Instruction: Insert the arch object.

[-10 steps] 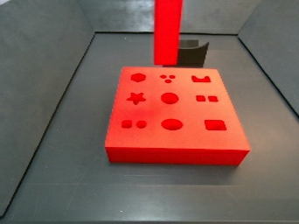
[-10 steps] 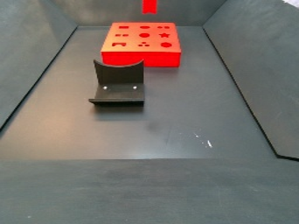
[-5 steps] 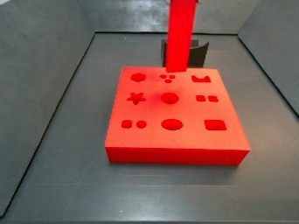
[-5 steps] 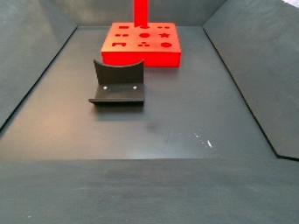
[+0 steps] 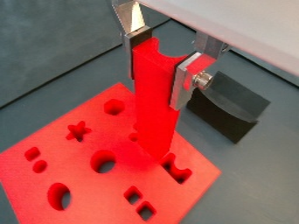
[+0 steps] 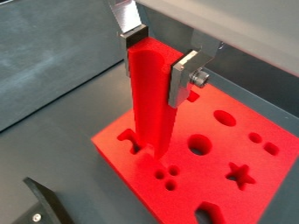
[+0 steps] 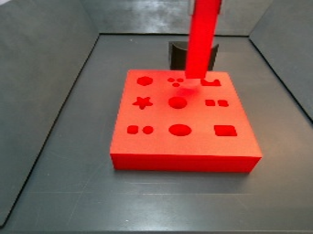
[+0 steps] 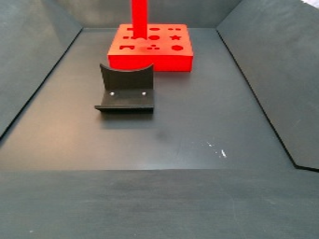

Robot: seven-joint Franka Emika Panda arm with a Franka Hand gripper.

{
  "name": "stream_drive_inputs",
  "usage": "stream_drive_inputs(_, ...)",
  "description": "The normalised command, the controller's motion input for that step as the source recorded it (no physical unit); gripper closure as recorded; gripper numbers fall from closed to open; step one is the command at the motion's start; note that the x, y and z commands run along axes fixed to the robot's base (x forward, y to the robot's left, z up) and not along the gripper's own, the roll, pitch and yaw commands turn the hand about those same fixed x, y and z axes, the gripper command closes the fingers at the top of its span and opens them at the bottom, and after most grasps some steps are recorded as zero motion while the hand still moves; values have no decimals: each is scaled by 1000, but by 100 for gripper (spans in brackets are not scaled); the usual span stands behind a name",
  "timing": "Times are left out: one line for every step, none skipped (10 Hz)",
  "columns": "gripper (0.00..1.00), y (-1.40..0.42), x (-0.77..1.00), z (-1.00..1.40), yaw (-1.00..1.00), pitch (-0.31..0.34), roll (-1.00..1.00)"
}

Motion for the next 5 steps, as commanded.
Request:
stream_drive_inputs(100,60,954,-223,0,0,30)
stream_drive_inputs(100,26,806,-263,0,-4,24)
stream_drive_inputs(100,0,383,-223,0,0,31)
stream_drive_inputs(100,0,246,-226,-154,0,16)
stream_drive_inputs(100,0,314,-174,-517,-1,0)
